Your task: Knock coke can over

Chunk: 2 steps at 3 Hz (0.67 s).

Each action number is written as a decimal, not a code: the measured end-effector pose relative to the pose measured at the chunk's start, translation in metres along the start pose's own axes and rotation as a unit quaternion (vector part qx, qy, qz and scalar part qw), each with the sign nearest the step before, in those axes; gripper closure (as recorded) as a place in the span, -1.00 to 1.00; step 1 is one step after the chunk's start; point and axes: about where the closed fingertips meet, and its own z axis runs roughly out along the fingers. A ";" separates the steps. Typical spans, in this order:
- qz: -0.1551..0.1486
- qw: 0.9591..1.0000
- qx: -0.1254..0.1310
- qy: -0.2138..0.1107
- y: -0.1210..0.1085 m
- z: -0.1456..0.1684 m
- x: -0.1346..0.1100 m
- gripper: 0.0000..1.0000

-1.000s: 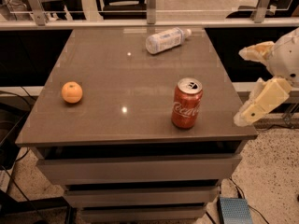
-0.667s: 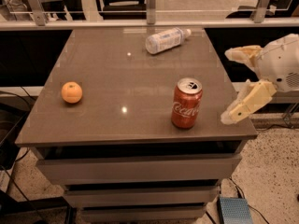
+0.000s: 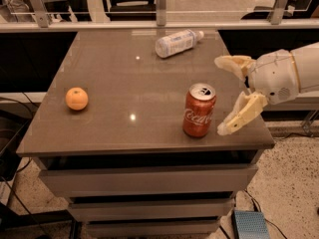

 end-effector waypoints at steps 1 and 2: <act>-0.011 0.999 -0.029 -0.030 -0.001 0.026 -0.003 -1.00; -0.020 0.997 -0.049 -0.053 -0.006 0.047 -0.012 -1.00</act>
Offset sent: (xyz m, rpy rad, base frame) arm 0.0261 0.0672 -0.0136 0.1376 0.0012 0.1768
